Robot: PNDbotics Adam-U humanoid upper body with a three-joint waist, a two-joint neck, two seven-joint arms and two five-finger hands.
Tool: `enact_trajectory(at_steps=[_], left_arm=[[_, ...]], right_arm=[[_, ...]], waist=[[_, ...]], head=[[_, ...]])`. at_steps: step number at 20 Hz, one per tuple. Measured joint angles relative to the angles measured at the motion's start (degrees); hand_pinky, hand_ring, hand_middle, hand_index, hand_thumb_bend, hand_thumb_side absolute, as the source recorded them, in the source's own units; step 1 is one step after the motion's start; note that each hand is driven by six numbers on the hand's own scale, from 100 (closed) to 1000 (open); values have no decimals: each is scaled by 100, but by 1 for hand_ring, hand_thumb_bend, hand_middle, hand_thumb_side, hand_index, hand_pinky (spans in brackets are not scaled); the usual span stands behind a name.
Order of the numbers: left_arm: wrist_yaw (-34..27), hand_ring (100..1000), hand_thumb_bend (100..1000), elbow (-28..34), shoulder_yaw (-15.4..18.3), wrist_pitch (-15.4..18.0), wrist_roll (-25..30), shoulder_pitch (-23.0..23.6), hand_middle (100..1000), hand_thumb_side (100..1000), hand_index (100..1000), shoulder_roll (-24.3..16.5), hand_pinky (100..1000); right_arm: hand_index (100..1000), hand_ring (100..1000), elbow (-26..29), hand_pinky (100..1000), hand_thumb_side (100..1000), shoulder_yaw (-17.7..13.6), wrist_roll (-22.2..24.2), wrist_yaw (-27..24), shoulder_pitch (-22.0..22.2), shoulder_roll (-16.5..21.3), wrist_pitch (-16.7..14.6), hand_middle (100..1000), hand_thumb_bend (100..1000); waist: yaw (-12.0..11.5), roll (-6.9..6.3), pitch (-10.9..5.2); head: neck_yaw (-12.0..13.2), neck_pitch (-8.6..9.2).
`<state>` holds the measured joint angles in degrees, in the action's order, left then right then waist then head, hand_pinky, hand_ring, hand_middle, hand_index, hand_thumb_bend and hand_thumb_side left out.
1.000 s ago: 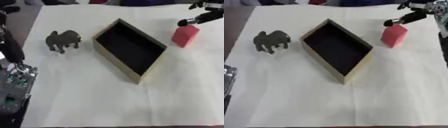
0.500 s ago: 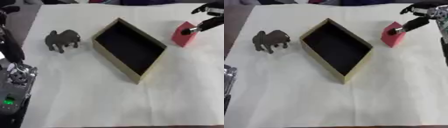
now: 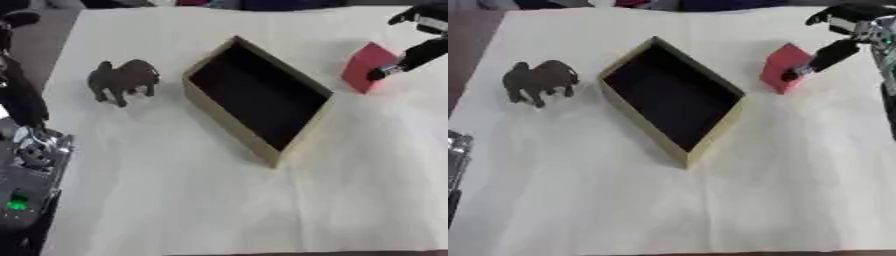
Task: Pick up objects on the table and place them in the box.
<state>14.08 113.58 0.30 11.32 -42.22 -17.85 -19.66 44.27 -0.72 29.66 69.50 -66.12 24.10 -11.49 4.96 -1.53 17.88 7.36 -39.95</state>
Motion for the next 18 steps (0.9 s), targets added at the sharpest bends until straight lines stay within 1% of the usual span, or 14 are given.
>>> enact_trajectory(at_steps=[3, 12, 16, 17, 18], left_arm=[[0, 627, 211, 0, 0, 0, 0, -9, 627, 1000, 868, 0, 579], [0, 627, 210, 0, 0, 1, 1, -31, 626, 1000, 865, 1, 578], [0, 628, 210, 0, 0, 2, 2, -33, 626, 1000, 863, 1, 577], [0, 628, 210, 0, 0, 2, 2, -33, 626, 1000, 863, 1, 577], [0, 628, 210, 0, 0, 2, 3, -33, 626, 1000, 863, 1, 577]], right_arm=[[957, 1000, 15, 986, 723, -30, -4, -64, 112, -7, 87, 922, 817], [942, 1000, 19, 996, 791, -156, -6, -258, 426, -76, 511, 902, 761], [916, 1000, 61, 998, 834, -173, -7, -393, 527, -116, 623, 872, 710], [916, 1000, 89, 998, 834, -174, -9, -438, 541, -116, 642, 872, 710], [902, 1000, 114, 999, 841, -174, -11, -483, 554, -116, 659, 852, 684]], waist=[[1, 1, 18], [-16, 0, 46], [-20, -6, 51], [-21, -6, 51], [-21, -6, 52]], head=[[-13, 20], [-40, 26], [-41, 26], [-41, 26], [-41, 26]])
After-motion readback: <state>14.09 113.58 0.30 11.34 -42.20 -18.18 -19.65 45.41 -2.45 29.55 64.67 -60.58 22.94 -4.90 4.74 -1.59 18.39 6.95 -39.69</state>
